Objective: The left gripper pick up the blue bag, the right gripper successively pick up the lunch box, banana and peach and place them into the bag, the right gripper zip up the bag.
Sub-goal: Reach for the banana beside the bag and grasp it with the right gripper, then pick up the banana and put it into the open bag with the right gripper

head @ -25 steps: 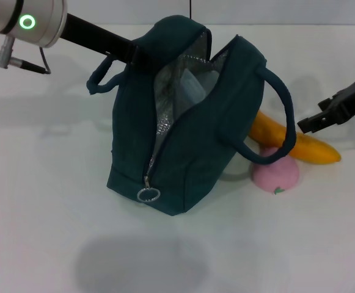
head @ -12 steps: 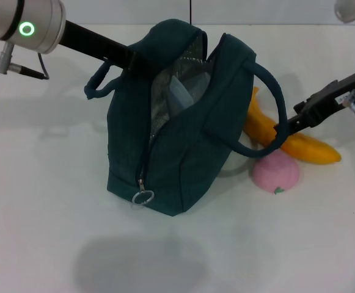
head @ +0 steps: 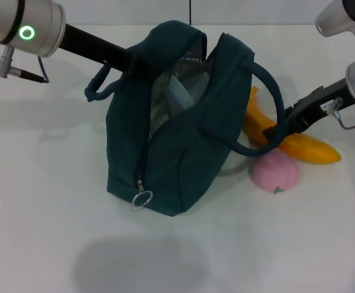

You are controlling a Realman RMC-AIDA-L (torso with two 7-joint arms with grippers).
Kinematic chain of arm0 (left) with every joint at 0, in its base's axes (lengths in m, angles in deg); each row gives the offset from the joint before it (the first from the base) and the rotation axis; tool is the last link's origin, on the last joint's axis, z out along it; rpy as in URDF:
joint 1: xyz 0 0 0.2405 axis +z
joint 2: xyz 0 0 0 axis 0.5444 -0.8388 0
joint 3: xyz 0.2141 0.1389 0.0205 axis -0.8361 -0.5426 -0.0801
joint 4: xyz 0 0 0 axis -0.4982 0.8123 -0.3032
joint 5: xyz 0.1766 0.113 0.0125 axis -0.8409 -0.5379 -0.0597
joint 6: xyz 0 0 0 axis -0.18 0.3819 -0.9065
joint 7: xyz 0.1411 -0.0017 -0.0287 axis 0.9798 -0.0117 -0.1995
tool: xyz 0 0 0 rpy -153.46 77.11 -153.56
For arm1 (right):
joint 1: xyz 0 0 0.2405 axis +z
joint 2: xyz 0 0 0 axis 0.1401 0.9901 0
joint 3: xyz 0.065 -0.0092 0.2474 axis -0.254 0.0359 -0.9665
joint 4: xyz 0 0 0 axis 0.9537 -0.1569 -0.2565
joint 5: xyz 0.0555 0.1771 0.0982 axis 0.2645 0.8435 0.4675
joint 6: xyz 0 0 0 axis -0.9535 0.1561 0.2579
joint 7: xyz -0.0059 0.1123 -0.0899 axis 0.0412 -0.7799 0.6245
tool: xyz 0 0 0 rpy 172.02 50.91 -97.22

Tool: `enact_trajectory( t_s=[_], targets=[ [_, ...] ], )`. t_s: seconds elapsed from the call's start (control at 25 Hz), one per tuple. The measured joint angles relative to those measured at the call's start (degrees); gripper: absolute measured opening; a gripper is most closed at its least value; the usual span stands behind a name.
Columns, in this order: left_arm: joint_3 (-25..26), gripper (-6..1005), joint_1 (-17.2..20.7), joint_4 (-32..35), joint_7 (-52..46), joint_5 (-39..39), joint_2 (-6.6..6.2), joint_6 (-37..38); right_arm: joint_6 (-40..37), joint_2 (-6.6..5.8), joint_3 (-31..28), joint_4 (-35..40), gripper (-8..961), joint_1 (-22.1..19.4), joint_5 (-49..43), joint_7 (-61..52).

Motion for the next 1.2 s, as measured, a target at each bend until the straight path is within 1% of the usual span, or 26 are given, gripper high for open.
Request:
enact_trajectory(
  t_s=[0.32, 0.52, 0.68, 0.84, 0.96, 1.08, 1.16, 1.2],
  targets=[
    [-0.1, 108, 0.15, 0.0, 0.03, 0.01, -0.03, -0.03, 2.05, -0.01, 0.22, -2.44, 708, 0.21, 0.01, 0.59],
    [-0.24, 108, 0.15, 0.0, 0.23, 0.01, -0.03, -0.33, 3.06, -0.02, 0.23, -3.73, 645, 0.48, 0.0, 0.61],
    [-0.32, 108, 0.15, 0.0, 0.3, 0.01, 0.01, -0.39, 3.22, -0.02, 0.23, -5.41, 594, 1.47, -0.01, 0.58],
    [-0.29, 109, 0.18, 0.0, 0.3, 0.01, 0.04, -0.42, 3.22, -0.25, -0.23, -5.6, 543, 1.62, -0.03, 0.44],
    [-0.23, 109, 0.34, 0.01, 0.3, 0.01, 0.05, -0.44, 2.92, -0.37, -0.48, -5.6, 472, 1.53, -0.03, 0.22],
    [-0.02, 109, 0.82, 0.01, 0.17, 0.05, 0.07, -0.44, 2.5, -0.42, -2.52, -5.33, 400, 0.75, 0.05, 0.21],
    [0.01, 109, 0.99, 0.01, -0.22, 0.34, 0.08, -0.4, 1.96, -0.5, -6.42, -4.78, 400, -0.47, 0.15, 0.63],
    [0.02, 109, 1.01, 0.01, -0.38, 0.53, 0.12, -0.33, 1.35, -0.63, -9.96, -4.29, 400, -1.61, 0.77, 1.4]
  ],
)
